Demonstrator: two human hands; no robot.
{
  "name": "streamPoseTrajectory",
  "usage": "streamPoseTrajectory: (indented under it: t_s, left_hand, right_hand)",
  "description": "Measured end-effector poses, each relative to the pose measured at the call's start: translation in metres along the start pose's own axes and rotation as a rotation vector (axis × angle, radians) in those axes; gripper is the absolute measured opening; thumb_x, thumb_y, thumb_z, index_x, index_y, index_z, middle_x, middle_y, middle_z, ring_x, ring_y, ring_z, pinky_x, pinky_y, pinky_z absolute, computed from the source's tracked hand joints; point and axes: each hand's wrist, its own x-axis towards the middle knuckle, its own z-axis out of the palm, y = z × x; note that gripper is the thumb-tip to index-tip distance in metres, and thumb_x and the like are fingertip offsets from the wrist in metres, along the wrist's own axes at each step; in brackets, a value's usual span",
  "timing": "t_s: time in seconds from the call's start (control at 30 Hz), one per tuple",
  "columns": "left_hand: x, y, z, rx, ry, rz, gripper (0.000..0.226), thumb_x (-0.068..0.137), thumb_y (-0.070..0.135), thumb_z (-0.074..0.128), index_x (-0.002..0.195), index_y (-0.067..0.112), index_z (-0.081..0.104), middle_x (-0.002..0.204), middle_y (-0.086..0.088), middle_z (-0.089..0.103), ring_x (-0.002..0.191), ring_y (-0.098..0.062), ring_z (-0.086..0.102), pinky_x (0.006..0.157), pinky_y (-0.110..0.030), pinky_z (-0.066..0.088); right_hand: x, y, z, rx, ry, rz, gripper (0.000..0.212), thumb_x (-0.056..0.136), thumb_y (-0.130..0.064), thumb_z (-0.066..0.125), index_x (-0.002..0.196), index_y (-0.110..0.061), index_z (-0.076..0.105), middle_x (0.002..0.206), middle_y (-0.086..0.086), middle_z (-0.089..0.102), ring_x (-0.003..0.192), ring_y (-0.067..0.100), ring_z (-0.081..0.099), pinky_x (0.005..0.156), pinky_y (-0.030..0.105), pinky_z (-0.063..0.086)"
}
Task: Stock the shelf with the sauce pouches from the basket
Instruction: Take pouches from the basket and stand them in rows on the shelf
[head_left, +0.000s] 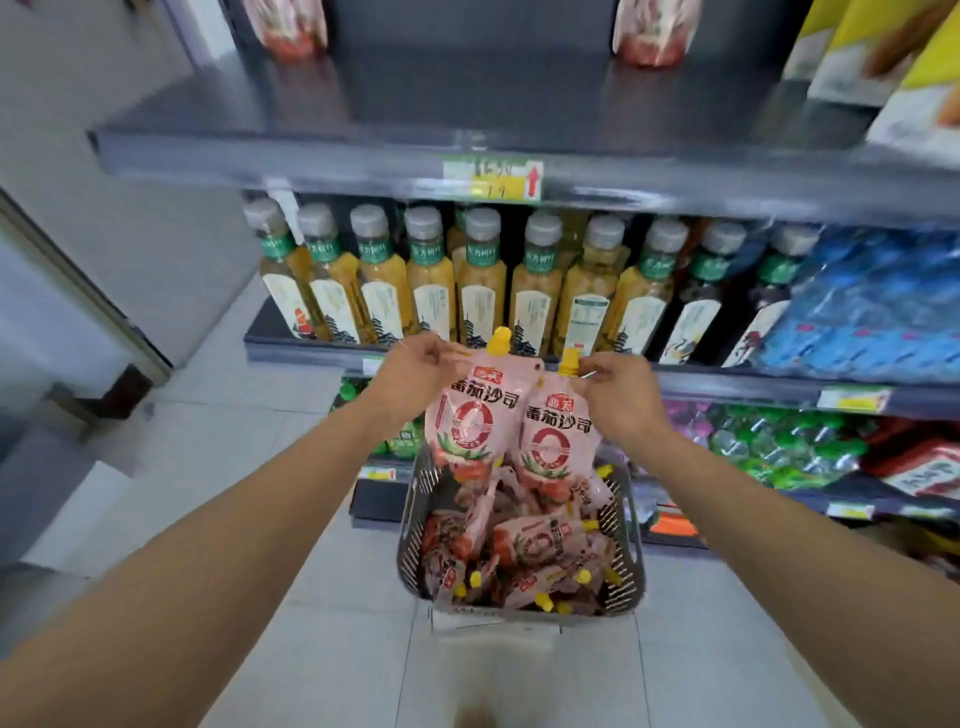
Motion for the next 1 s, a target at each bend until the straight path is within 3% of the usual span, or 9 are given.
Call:
streamPoseTrajectory:
  t_s: [0.07, 0.13, 0.3, 0.47, 0.57, 0.7, 0.9, 1.0]
  left_hand:
    - [-0.015, 0.033, -0.012, -0.016, 0.048, 0.052, 0.008, 0.086, 0.010, 0.063, 0.078, 0.011, 0.060, 0.075, 0.003, 0.070, 0.077, -0.020, 0.064, 0.074, -0.032, 0.053]
    - [-0.030, 0.066, -0.023, -0.044, 0.104, 0.086, 0.014, 0.086, 0.014, 0.063, 0.096, 0.005, 0.064, 0.098, -0.012, 0.070, 0.096, -0.030, 0.065, 0.087, -0.045, 0.052]
    - [-0.057, 0.136, -0.051, -0.218, 0.197, 0.208, 0.008, 0.089, 0.008, 0.057, 0.083, 0.010, 0.062, 0.081, -0.003, 0.068, 0.071, -0.016, 0.066, 0.065, -0.030, 0.055]
    - [-0.068, 0.191, -0.080, -0.263, 0.339, 0.265, 0.009, 0.089, 0.013, 0.059, 0.093, 0.005, 0.061, 0.102, -0.015, 0.069, 0.091, -0.028, 0.066, 0.085, -0.043, 0.054]
    - [-0.063, 0.211, -0.099, -0.288, 0.391, 0.339, 0.008, 0.089, 0.012, 0.059, 0.081, 0.010, 0.061, 0.090, -0.008, 0.071, 0.083, -0.023, 0.069, 0.074, -0.036, 0.057]
    - [-0.046, 0.226, -0.124, -0.341, 0.447, 0.389, 0.017, 0.088, 0.009, 0.059, 0.072, 0.014, 0.057, 0.077, -0.003, 0.069, 0.068, -0.015, 0.067, 0.055, -0.025, 0.052]
    - [0.008, 0.234, -0.165, -0.401, 0.483, 0.427, 0.020, 0.087, 0.009, 0.060, 0.069, 0.015, 0.054, 0.074, -0.001, 0.069, 0.065, -0.014, 0.066, 0.053, -0.025, 0.051]
    - [0.046, 0.234, -0.189, -0.406, 0.478, 0.430, 0.020, 0.087, 0.009, 0.060, 0.070, 0.015, 0.054, 0.073, -0.001, 0.068, 0.065, -0.014, 0.066, 0.054, -0.025, 0.052]
  right_hand:
    - [-0.007, -0.031, -0.016, -0.016, 0.057, -0.074, 0.020, 0.083, -0.005, 0.063, 0.102, -0.002, 0.069, 0.096, 0.011, 0.069, 0.086, 0.024, 0.060, 0.081, 0.037, 0.052]
    - [-0.013, -0.063, -0.033, -0.017, 0.096, -0.166, 0.018, 0.083, -0.004, 0.061, 0.098, -0.003, 0.070, 0.098, 0.014, 0.071, 0.086, 0.025, 0.062, 0.080, 0.039, 0.053]
    - [-0.019, -0.140, -0.074, 0.116, 0.158, -0.327, 0.021, 0.081, -0.002, 0.062, 0.099, -0.005, 0.071, 0.088, 0.003, 0.068, 0.086, 0.019, 0.063, 0.086, 0.037, 0.053]
    - [-0.021, -0.205, -0.102, 0.161, 0.240, -0.459, 0.022, 0.080, -0.007, 0.065, 0.101, -0.006, 0.071, 0.093, 0.006, 0.071, 0.084, 0.016, 0.062, 0.082, 0.032, 0.053]
    - [-0.018, -0.236, -0.110, 0.176, 0.241, -0.509, 0.020, 0.080, -0.010, 0.067, 0.099, -0.006, 0.071, 0.085, 0.001, 0.065, 0.087, 0.021, 0.065, 0.085, 0.045, 0.054]
    - [0.000, -0.267, -0.110, 0.139, 0.265, -0.537, 0.023, 0.084, -0.013, 0.064, 0.106, -0.010, 0.069, 0.104, 0.004, 0.070, 0.091, 0.019, 0.064, 0.082, 0.040, 0.056]
    - [0.045, -0.300, -0.091, 0.147, 0.297, -0.527, 0.022, 0.085, -0.013, 0.063, 0.107, -0.014, 0.067, 0.097, -0.002, 0.067, 0.084, 0.016, 0.065, 0.072, 0.032, 0.057]
    - [0.075, -0.315, -0.070, 0.144, 0.311, -0.503, 0.023, 0.086, -0.013, 0.062, 0.108, -0.014, 0.067, 0.101, 0.001, 0.068, 0.083, 0.017, 0.067, 0.072, 0.036, 0.059]
